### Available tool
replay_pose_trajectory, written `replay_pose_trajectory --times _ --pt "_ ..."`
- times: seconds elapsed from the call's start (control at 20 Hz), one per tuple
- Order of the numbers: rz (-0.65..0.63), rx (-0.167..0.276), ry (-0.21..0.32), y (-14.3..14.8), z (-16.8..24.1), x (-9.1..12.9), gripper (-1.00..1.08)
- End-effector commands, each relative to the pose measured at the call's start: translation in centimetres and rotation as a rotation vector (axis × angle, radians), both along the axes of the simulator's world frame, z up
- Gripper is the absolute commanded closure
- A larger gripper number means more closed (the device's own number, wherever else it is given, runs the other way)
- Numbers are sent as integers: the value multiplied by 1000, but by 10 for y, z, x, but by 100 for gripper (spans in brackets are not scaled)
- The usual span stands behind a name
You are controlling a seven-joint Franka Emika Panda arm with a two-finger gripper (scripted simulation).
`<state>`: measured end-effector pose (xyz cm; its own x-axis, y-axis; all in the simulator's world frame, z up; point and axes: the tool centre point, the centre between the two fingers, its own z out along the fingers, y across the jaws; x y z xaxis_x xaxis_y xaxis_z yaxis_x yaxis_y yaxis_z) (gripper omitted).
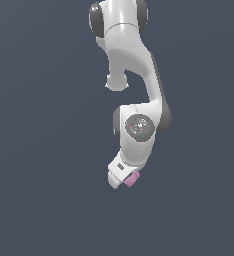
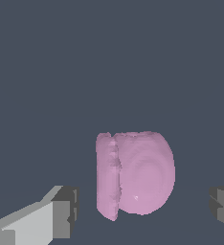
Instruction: Pick up the object and move it to a goal position.
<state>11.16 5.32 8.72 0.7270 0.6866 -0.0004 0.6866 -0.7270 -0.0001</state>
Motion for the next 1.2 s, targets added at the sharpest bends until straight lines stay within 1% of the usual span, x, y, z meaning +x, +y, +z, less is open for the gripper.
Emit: replay_pose_trajectory --times 0.0,0.4,0.55,0.75,0.8,1.15 --pt "1 0 1 0 -5 0 -92" --pt "4 0 0 0 -44 -1 -92" --pt "5 0 0 0 -50 -1 -92" --pt "5 0 0 0 -49 1 -92" --pt "5 0 0 0 -49 1 108" --pt "5 0 0 0 -49 1 108"
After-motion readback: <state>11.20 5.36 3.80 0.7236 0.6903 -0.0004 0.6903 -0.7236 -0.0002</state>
